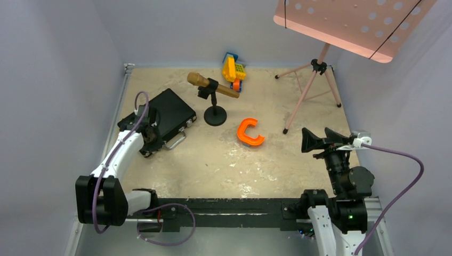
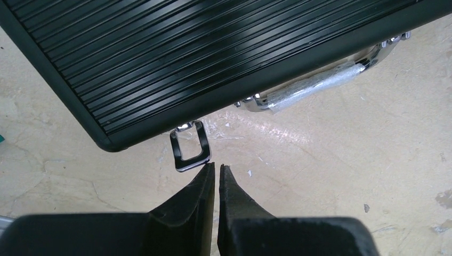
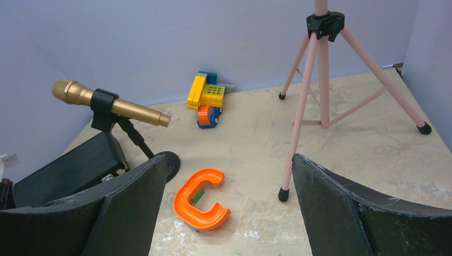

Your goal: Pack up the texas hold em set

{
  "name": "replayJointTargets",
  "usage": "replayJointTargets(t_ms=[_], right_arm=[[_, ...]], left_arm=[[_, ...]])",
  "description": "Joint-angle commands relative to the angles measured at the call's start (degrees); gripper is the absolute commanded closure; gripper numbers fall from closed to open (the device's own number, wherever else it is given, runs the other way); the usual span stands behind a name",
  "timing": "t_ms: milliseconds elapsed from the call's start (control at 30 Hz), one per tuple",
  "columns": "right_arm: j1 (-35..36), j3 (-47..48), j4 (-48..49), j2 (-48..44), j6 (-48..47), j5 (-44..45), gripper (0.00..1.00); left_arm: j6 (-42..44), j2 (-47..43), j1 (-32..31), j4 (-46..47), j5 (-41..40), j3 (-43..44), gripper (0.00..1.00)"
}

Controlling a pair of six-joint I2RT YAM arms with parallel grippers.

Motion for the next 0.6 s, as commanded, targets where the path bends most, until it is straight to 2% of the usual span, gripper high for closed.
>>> replayJointTargets(t_ms=[0,200,333,467,567], right_arm=[[0.4,-0.1,1.3,-0.8,0.6,1.1,0.09],[0.5,-0.2,1.3,-0.9,0.6,1.2,0.09],[0.5,-0.2,1.4,-0.9,0.6,1.2,0.09],[0.6,-0.2,1.3,-0.8,0.6,1.2,0.09],[0.5,-0.2,1.3,-0.8,0.6,1.1,0.09]], left_arm=[[-1.5,1.3,0.4,-0.2,1.6,-0.7,0.88],[-2.1,2.2,0.4,-0.5,1.8,-0.7,0.92],[-0.6,-3.7,0.1,2.3,3.6,-1.3,0.93],[0.9,-8.7,0.1,3.3,-1.6,-1.2,0.91],[1.3,-6.8,0.9,2.9,-4.9,0.3,0.9]])
